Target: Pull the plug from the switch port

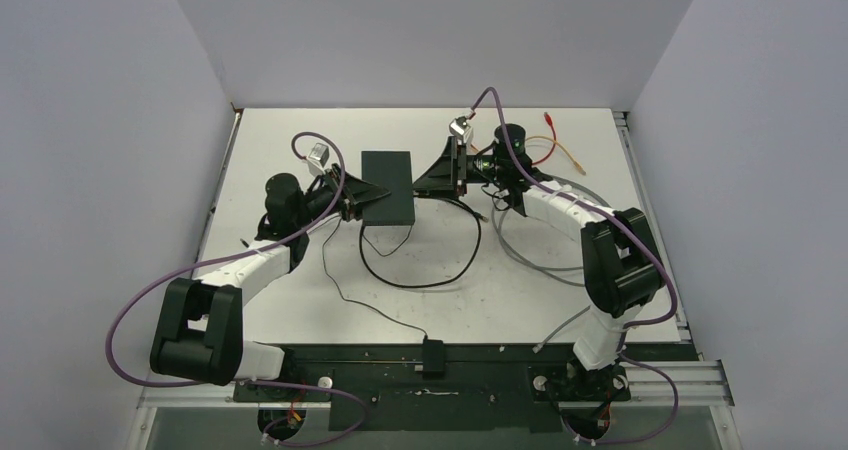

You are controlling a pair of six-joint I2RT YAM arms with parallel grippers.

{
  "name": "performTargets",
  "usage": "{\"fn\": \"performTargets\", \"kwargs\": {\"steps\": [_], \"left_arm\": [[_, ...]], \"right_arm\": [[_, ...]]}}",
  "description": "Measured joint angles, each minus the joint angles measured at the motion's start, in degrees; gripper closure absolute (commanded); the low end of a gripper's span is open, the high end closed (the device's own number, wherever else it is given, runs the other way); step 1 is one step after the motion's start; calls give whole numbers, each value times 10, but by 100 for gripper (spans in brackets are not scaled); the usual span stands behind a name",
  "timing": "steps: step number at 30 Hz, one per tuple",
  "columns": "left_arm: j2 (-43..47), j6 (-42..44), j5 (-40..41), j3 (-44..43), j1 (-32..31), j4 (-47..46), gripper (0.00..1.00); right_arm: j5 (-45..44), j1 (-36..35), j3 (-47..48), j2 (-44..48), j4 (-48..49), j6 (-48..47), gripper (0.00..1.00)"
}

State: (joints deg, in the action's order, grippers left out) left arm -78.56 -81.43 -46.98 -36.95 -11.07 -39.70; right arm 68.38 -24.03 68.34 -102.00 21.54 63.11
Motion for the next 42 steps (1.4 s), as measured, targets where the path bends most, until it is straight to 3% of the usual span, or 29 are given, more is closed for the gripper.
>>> {"fn": "performTargets", "kwargs": {"steps": [5,16,24,29,35,38,42], "left_arm": [[0,0,0,0,1,-2,100],[3,0,-2,0,2,-4,100],[5,0,-2,0,3,-4,100],[5,0,-2,-1,3,-4,100],[5,0,-2,-1,3,-4,100],[5,0,-2,-1,4,-4,100],[5,-3,-2,-1,4,-5,100]], "right_arm": [[0,1,-11,0,30,20,57],[-5,1,-18,0,44,32,64],[-11,-1,-12,0,5,5,57],[-11,-1,-4,0,-7,-10,67],[-11,-1,-1,0,-11,-14,68],[-11,-2,-1,0,-11,-18,60],[-11,-5,-1,0,-10,-19,38]]}}
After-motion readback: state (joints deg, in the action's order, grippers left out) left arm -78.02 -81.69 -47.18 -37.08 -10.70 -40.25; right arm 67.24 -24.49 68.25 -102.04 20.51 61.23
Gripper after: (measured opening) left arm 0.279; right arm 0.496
